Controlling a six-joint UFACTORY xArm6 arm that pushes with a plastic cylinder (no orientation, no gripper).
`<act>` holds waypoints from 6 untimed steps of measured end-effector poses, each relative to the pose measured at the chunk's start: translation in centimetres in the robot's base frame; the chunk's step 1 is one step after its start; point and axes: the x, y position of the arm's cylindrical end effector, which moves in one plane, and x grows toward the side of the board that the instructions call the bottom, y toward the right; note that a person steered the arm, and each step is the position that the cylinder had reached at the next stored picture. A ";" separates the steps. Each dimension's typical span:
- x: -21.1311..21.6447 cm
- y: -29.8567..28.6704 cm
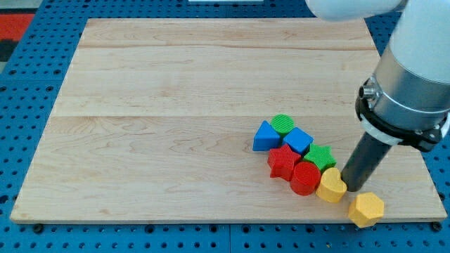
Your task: Place the green star at the right side of the green circle
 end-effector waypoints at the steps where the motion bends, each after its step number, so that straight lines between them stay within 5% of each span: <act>1: -2.1 -3.0; 5: -13.7 -10.5; 6: -13.8 -10.9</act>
